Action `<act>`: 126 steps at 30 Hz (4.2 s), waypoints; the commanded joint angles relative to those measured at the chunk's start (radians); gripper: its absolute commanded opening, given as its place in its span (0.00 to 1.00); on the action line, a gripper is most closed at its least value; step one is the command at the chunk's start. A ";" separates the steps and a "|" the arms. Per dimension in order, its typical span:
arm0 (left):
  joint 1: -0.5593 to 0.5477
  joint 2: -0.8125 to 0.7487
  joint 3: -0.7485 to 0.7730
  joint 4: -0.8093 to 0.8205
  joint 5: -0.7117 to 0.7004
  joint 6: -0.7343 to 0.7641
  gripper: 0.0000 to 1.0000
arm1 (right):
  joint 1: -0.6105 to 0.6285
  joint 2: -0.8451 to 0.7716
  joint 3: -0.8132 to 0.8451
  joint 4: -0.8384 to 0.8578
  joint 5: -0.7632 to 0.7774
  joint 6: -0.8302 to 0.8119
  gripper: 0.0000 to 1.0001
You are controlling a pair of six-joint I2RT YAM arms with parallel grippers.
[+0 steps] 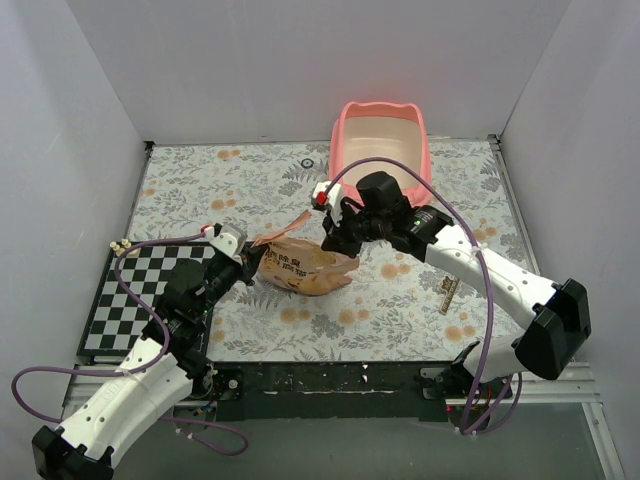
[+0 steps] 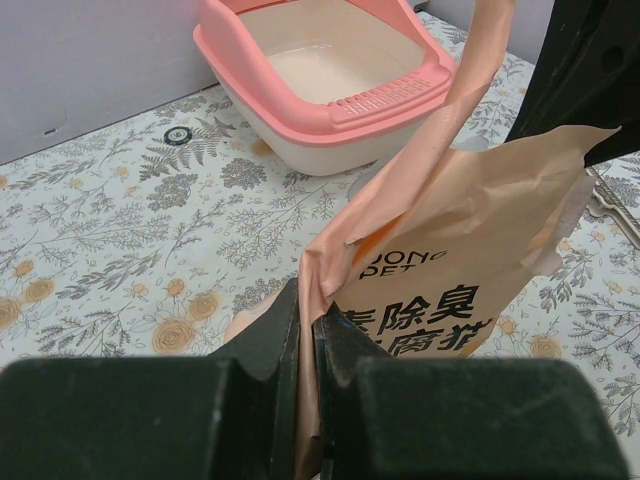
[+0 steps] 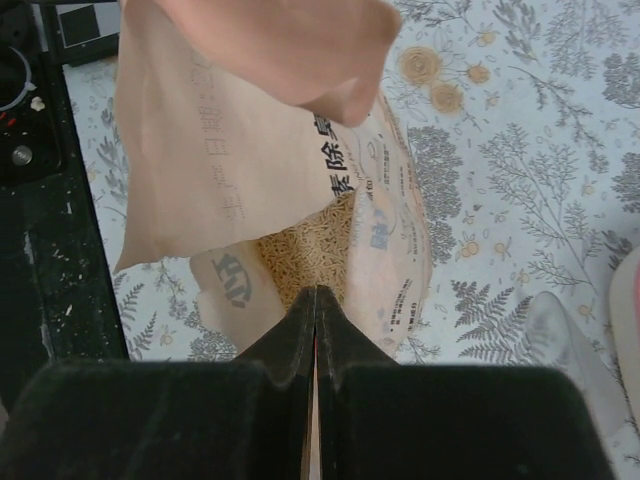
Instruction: Fill the litter box with clean litter
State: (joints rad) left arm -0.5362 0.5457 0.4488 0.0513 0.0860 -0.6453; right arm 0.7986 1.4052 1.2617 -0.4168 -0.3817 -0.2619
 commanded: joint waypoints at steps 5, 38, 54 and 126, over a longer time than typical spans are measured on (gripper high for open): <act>0.010 -0.026 0.027 0.165 -0.051 0.003 0.00 | 0.022 0.061 -0.021 0.038 -0.103 0.047 0.01; 0.010 0.168 0.191 0.131 -0.006 0.161 0.42 | 0.039 0.193 0.011 0.131 0.164 0.062 0.77; 0.010 0.091 0.162 0.130 -0.015 0.138 0.42 | 0.033 0.026 0.212 -0.134 0.378 0.108 0.77; 0.010 0.016 0.332 -0.183 0.162 -0.249 0.76 | -0.349 0.469 0.395 -0.331 -0.301 -0.470 0.33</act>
State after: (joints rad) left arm -0.5262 0.5797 0.7769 -0.1364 0.2264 -0.8970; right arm 0.4461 1.9697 1.6646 -0.8272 -0.6838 -0.7361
